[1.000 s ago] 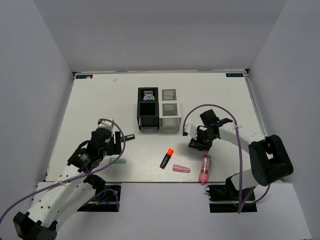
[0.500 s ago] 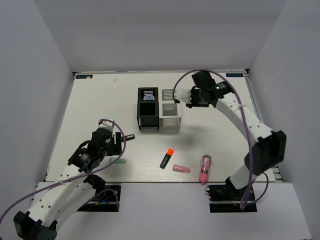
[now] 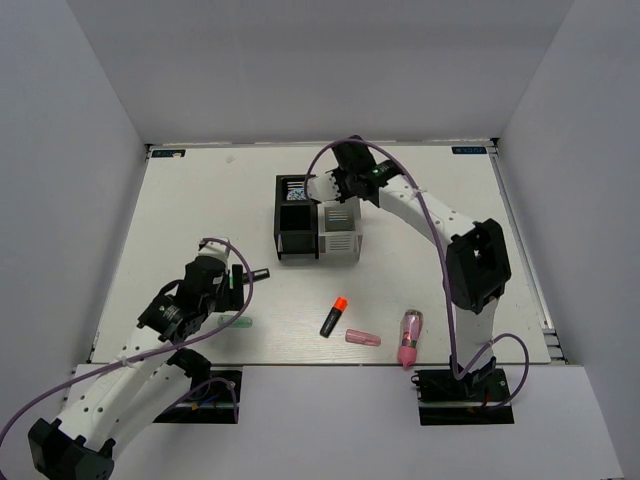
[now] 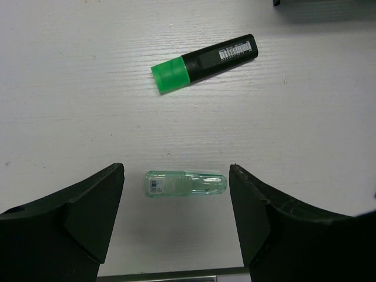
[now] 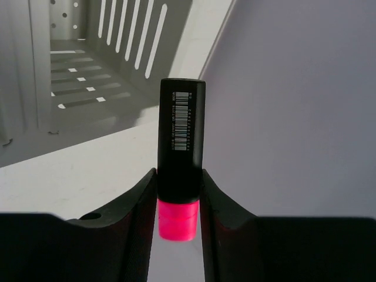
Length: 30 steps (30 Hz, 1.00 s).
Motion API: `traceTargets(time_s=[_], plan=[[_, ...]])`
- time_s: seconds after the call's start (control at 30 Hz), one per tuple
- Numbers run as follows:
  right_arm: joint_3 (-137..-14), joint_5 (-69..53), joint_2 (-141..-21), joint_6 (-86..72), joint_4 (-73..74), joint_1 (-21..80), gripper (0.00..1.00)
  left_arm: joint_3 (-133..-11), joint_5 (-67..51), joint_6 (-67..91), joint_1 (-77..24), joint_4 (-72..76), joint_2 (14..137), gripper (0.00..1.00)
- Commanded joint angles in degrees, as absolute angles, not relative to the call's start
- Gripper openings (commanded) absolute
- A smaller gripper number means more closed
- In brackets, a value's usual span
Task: Sort the stationery into containers
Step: Place the pen in the storage box.
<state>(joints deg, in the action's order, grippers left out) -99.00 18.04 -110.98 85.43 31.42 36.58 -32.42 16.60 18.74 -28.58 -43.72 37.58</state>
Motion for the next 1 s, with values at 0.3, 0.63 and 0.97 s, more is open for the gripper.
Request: traceTargets(time_s=[0.3,0.63,0.97], plan=[[-98.0,20.5,-111.2,104.8,33.5,39.6,0.00,-32.5,15.1,18.0,-28.2,-43.5,37.5,0.82],[-101.9,21.5,-114.2,103.3,35.2,40.5,0.39,-32.1,12.5,17.3,-28.3,-42.5,37.5,0.83],[-103.7,20.3,-111.5,94.2,35.7,41.5,0.51,-30.1,0.4,16.0,-28.3,-36.0,36.6,0.41]])
